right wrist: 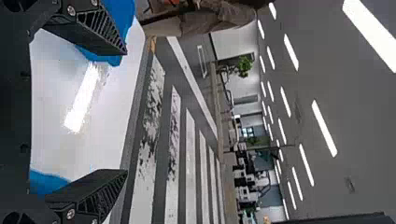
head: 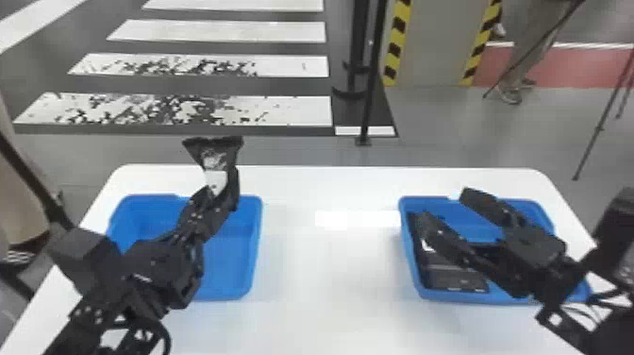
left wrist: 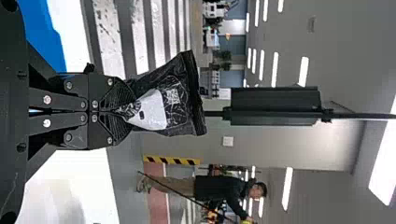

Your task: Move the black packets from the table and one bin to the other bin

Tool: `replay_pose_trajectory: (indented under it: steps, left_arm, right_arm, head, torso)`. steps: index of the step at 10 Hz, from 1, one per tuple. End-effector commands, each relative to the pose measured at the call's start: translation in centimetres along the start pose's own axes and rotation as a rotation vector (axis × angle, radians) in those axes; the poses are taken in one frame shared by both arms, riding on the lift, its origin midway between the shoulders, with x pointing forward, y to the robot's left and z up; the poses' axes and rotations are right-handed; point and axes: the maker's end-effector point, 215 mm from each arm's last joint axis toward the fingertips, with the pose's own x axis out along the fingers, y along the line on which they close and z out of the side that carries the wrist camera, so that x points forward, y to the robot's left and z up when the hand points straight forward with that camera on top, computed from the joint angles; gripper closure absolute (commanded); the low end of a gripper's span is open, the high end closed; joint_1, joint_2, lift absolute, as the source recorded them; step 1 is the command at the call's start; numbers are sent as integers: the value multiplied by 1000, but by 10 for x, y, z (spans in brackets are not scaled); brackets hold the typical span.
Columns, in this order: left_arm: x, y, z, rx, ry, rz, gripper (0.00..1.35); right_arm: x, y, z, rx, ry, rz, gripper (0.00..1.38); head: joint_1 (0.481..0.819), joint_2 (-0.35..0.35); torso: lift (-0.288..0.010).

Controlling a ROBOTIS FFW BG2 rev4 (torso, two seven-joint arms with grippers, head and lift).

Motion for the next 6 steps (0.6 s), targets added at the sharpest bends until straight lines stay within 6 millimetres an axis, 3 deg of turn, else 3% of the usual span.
replay_pose_trajectory:
  steps: [1,3,6]
  left_arm:
    - [4,-12,10,14,-51,-25,1220]
    - [12,-42,24,15,-110,-93,1220]
    - [21,-93,35,-33,-174,-208,1220]
  right_arm:
    - [26,31,19,-12,19,124,121]
    - [45,69,44,-35,28,244,121]
    - [67,105,63,-19,21,366,119]
  head:
    - [695,-2]
    - [695,49]
    - [695,47]
  torso:
    - [-110]
    - [-110]
    - [-110]
